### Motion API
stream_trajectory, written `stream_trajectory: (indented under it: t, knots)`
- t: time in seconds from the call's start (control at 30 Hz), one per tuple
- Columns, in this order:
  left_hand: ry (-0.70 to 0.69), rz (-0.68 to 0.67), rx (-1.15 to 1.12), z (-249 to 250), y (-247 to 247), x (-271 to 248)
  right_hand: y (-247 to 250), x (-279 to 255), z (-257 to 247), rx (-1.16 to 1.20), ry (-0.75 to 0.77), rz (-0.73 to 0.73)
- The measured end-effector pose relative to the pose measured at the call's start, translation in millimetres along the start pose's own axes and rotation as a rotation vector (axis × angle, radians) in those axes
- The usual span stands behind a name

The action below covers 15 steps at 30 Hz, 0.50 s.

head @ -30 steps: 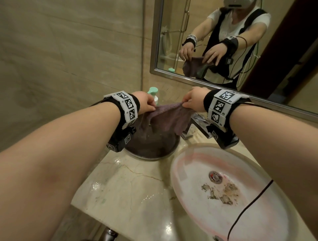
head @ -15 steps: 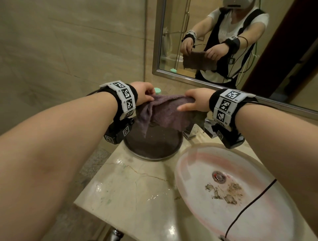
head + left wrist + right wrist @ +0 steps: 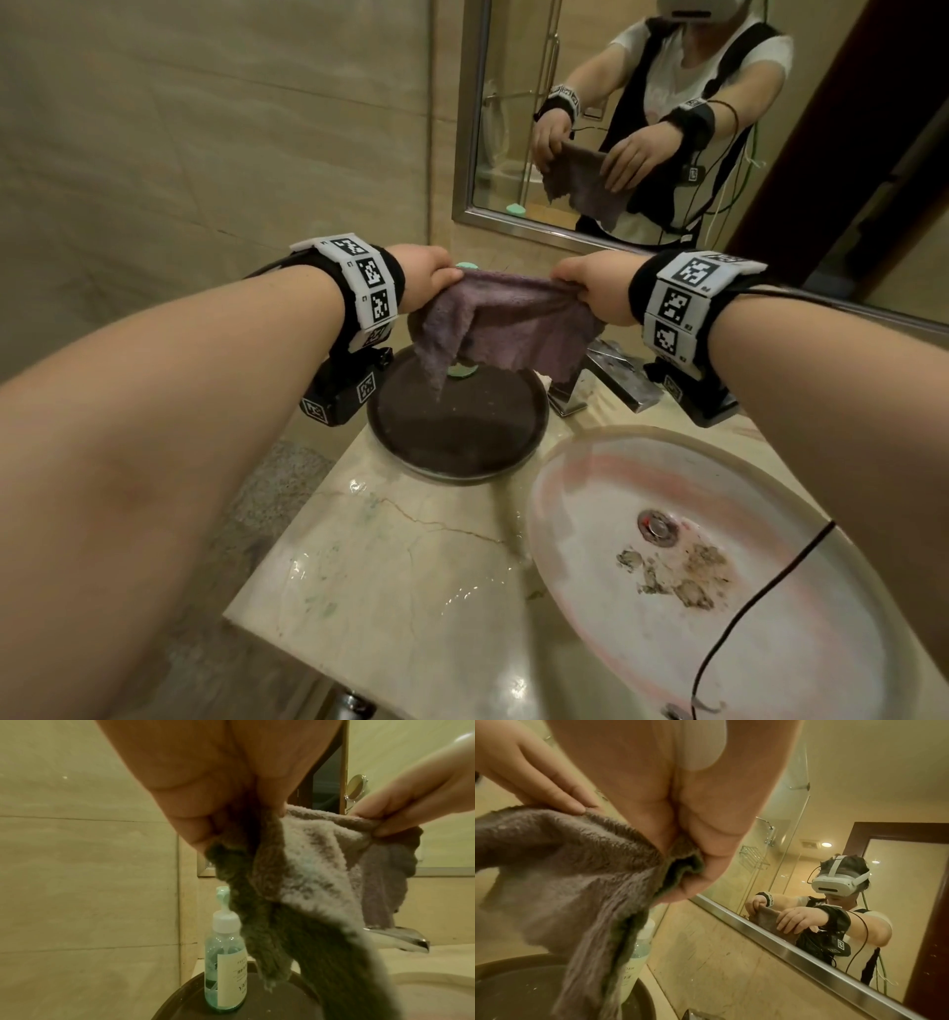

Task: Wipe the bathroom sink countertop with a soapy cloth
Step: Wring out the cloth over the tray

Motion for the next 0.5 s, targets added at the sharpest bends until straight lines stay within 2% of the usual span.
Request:
stream_trajectory:
  t: [0.23,0.4,0.5]
  knots:
    - [-0.028,-0.012,0.054,-3,-4,4,-7,3,1,0.087,-0.056,-0.029]
    - [-0.053,-0.02,-0.011,-3,-1,2,-11,5,7,0.236,-0.096,0.034]
    - [-0.066,-0.046,0.006,-4,-2,2,-8,6,11,0.167,-0.09,0.096]
Point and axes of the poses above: each hand's wrist, its own x-axis towards the middle knuckle, its own y-axis out of the back of the hand, z = x × y, the point moved 4 cm from there along x, towards the middle knuckle, and after that the axes turned 1 degree about z, right-handed, at the moved point
